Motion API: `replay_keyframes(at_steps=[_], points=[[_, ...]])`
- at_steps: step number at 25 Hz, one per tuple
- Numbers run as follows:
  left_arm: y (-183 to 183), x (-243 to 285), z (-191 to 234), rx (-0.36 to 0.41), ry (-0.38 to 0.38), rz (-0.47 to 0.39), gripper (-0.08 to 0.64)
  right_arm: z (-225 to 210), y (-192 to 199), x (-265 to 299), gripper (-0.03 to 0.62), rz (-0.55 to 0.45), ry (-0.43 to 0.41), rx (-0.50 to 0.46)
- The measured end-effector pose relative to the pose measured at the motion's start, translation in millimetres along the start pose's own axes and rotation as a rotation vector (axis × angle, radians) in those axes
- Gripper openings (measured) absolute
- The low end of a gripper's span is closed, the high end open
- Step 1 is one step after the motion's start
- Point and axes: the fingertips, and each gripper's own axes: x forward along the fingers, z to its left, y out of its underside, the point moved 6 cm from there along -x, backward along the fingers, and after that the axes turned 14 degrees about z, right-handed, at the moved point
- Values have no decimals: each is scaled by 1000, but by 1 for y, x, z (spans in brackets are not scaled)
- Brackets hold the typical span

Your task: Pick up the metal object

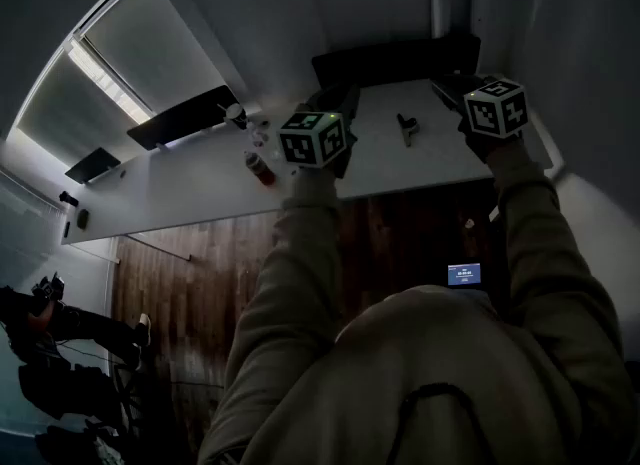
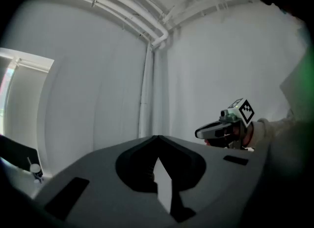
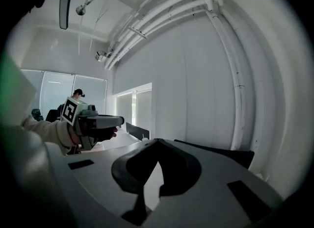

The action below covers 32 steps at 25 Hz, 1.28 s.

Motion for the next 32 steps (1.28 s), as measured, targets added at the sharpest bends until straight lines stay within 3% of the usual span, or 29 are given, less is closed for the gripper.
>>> replay_keyframes(at_steps=[6, 18, 32], points=[[13, 3, 2, 16, 8, 20, 5, 1, 7, 11, 20, 34, -7, -31], [19, 14, 16, -39, 5, 11, 5, -10, 13, 27, 20, -1, -30, 36], [22, 52, 12, -5, -11, 77, 5, -42, 20, 29, 20, -1, -39, 66]])
